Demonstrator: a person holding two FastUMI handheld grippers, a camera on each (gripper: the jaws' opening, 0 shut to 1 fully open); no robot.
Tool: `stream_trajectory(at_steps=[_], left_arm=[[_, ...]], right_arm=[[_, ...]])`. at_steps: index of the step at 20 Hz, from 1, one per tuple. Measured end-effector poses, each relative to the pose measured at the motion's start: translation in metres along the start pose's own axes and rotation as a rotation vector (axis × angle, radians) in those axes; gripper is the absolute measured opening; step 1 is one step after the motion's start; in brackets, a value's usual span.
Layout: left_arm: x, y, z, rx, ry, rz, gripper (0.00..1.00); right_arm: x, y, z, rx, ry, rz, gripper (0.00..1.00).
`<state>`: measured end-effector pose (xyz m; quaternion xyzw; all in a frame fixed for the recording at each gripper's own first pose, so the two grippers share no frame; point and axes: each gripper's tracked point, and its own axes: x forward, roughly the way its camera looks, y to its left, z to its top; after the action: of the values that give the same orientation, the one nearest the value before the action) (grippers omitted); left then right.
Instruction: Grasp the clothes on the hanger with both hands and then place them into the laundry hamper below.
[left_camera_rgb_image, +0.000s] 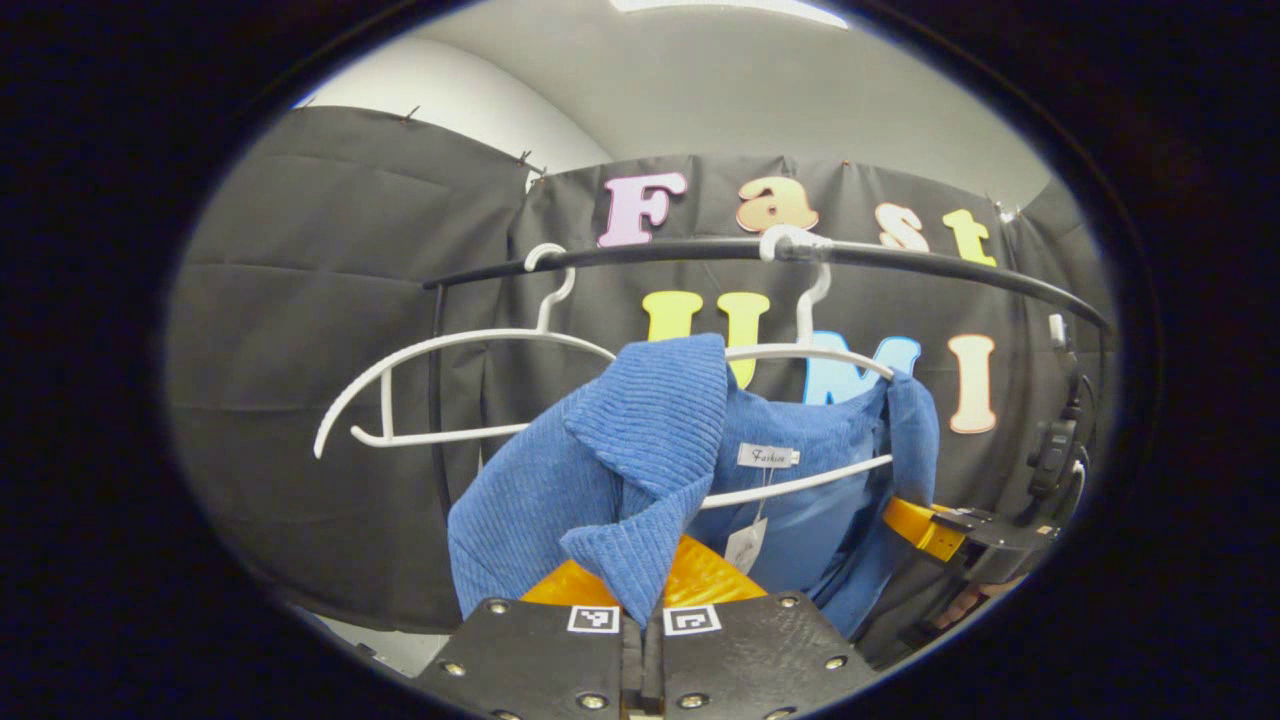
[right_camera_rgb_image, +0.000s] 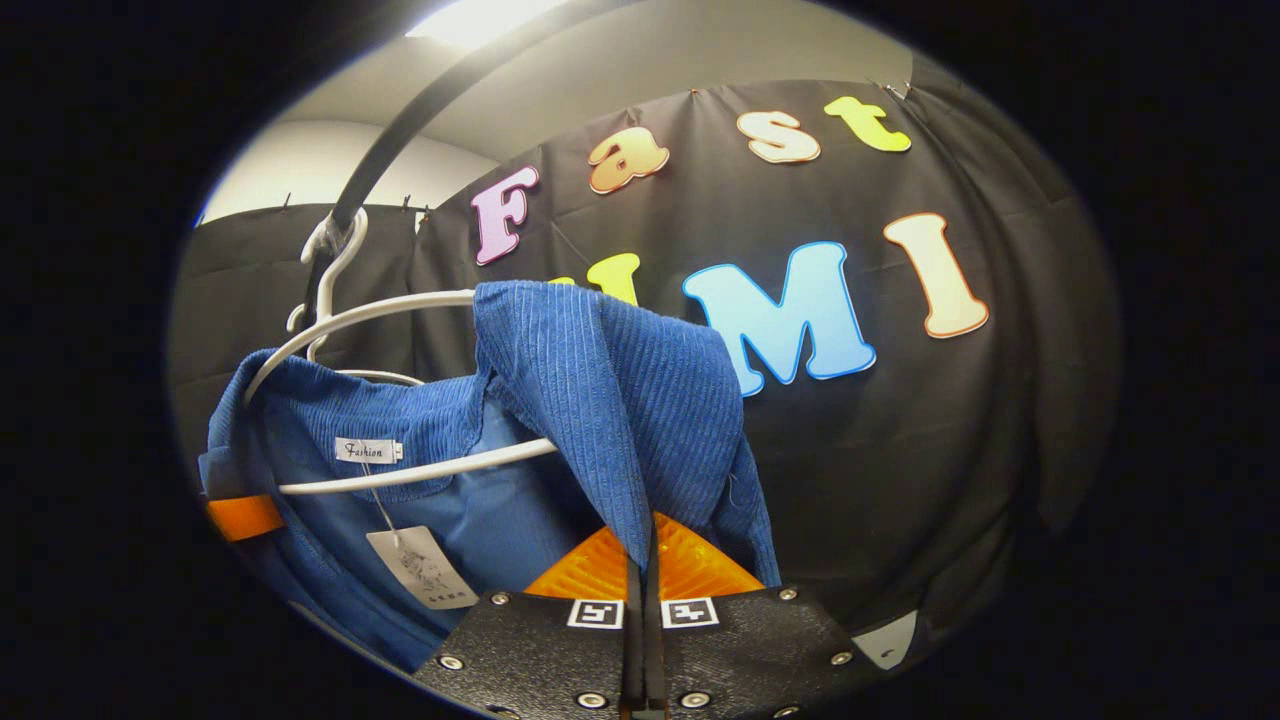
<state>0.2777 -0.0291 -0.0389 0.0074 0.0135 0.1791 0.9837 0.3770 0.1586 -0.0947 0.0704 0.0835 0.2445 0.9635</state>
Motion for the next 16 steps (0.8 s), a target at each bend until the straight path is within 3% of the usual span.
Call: stream_trajectory(at_steps=[8, 16], left_arm=[[-0.014, 0.027, 0.032, -0.007, -0.037, -0.058, 0.01], [-0.009, 0.080, 0.048, 0.000, -0.053, -0.023, 0.01]], right_arm=[[-0.002, -0.034, 0.032, 0.031, -0.086, -0.134, 0.00], [0.006, -0.055, 0.059, 0.060, -0.167, -0.215, 0.00]])
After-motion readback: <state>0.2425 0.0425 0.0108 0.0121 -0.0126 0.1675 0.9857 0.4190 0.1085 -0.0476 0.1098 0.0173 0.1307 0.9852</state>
